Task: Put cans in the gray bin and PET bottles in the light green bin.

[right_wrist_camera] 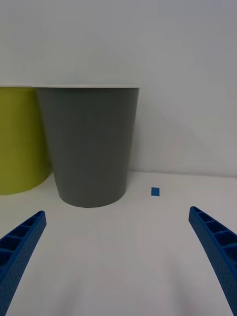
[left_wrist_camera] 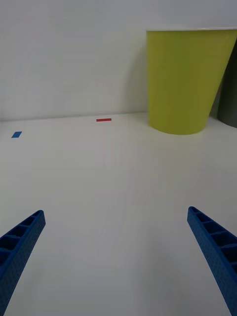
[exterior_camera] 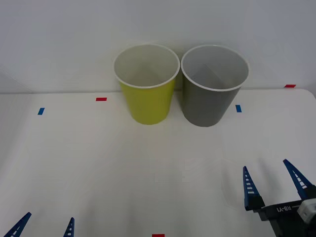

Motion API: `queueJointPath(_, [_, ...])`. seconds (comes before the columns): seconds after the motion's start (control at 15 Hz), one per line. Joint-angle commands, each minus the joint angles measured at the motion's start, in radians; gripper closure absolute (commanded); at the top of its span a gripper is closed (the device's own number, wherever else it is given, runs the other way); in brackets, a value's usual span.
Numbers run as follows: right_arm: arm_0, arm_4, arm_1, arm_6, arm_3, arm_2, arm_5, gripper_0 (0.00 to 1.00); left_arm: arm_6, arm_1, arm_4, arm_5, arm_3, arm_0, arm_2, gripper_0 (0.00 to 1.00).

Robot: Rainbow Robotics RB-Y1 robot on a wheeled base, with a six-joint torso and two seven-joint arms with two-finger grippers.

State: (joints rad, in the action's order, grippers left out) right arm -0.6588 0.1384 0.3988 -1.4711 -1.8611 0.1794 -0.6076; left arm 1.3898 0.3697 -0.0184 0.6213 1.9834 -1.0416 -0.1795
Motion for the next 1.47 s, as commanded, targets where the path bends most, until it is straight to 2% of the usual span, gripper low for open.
queueJointPath(0.07, [-0.108,-0.005,-0.023,-0.067,0.000,-0.021,-0.070,0.00,0.000,0.000,0.000,0.000,0.000,0.000,0.000,0.00])
queueJointPath(0.13, [-0.148,-0.003,-0.044,-0.149,0.000,-0.026,-0.093,0.00,0.000,0.000,0.000,0.000,0.000,0.000,0.000,0.00])
queueJointPath(0.2, [-0.182,-0.006,-0.064,-0.170,0.000,-0.034,-0.118,0.00,0.000,0.000,0.000,0.000,0.000,0.000,0.000,0.00])
queueJointPath(0.53, [-0.335,-0.006,-0.097,-0.172,0.000,-0.020,-0.196,0.00,0.000,0.000,0.000,0.000,0.000,0.000,0.000,0.00])
queueJointPath(1.47, [-0.355,-0.014,-0.104,-0.163,0.002,-0.006,-0.202,0.00,0.000,0.000,0.000,0.000,0.000,0.000,0.000,0.00])
